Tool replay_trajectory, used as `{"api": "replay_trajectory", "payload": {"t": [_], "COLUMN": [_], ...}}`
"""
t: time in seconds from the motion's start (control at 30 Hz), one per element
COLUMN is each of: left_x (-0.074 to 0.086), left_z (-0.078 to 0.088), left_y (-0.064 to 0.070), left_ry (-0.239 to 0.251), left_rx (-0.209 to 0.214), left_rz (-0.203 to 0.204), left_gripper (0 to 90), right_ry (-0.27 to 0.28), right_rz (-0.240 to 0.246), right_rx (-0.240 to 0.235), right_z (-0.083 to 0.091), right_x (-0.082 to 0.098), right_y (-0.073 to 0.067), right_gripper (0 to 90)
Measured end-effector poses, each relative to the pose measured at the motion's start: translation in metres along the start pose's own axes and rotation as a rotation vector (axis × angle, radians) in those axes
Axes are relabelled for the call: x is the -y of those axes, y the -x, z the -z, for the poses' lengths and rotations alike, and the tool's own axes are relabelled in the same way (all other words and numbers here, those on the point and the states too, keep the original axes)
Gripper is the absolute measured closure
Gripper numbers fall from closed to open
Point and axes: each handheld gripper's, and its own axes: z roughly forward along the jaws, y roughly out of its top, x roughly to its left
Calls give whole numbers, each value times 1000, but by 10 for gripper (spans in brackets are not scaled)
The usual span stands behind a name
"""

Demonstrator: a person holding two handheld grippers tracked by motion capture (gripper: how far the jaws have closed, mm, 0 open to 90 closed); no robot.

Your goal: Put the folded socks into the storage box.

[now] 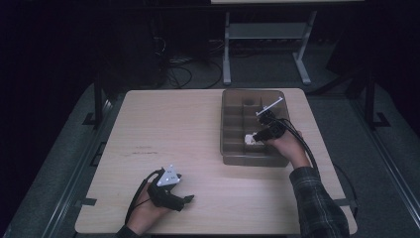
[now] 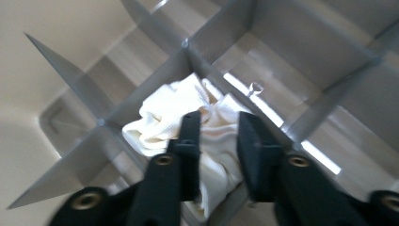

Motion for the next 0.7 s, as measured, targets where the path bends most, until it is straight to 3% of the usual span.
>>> {"api": "replay_trajectory", "payload": {"t": [0.13,0.3,0.47,0.53,0.7], "left_x": [0,0,0,0,0], "left_z": [0,0,0,0,0], "left_y": [0,0,0,0,0], "left_ry": [-3,0,-2,-2,1], "left_rx": [-1,0,0,0,1], "left_rz": [-3,-1,-5,-5,-2], "left_gripper": [134,134,134,134,134], "right_ry": [55,79,149,153,174], "right_rz": [-28,-52,-107,-111,-110], "right_rx": [6,9,-28,-21,-31], "right_z": [13,24,35,38,45], "right_x": [2,5,7,7,9], "right_y": [2,2,3,1,-4], "right_gripper": [536,393,250,179,123]}}
